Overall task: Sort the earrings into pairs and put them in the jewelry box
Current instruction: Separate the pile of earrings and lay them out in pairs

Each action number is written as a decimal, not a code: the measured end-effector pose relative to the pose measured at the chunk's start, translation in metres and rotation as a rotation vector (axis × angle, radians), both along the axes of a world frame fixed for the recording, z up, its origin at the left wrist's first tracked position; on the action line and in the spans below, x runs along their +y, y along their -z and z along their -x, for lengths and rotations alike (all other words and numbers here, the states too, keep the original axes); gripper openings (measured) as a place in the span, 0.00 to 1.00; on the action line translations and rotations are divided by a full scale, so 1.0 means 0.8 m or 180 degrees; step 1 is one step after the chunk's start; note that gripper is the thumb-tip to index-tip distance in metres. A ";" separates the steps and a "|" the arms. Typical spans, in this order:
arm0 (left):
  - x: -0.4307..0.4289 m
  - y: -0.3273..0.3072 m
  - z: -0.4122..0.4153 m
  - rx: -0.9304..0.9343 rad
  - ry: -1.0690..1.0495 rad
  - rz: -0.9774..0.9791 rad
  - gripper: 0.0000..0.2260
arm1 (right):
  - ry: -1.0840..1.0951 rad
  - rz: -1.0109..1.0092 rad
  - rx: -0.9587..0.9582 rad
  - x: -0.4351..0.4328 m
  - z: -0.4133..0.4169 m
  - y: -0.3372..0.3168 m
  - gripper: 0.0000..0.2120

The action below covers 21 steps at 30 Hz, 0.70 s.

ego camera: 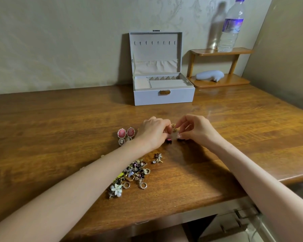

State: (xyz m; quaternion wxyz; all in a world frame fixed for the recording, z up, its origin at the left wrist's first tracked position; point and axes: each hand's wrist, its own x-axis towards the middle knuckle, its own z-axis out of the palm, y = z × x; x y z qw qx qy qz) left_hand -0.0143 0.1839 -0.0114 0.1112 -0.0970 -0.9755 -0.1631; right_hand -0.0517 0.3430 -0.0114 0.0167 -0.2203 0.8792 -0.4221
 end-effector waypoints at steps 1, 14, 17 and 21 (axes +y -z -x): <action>0.000 0.000 0.000 0.0006 -0.0020 -0.0024 0.05 | 0.0017 -0.0025 0.0027 0.000 0.000 0.001 0.13; -0.017 -0.009 -0.009 -0.0050 0.0360 0.0028 0.07 | 0.0080 0.0023 -0.0023 0.009 0.006 0.008 0.11; -0.015 -0.004 -0.008 -0.0082 0.0351 0.0198 0.08 | 0.0077 -0.0090 0.0105 0.003 0.005 0.010 0.12; -0.011 0.000 -0.002 -0.0058 0.0309 0.0133 0.08 | 0.0088 -0.0076 0.0218 0.001 0.003 0.012 0.13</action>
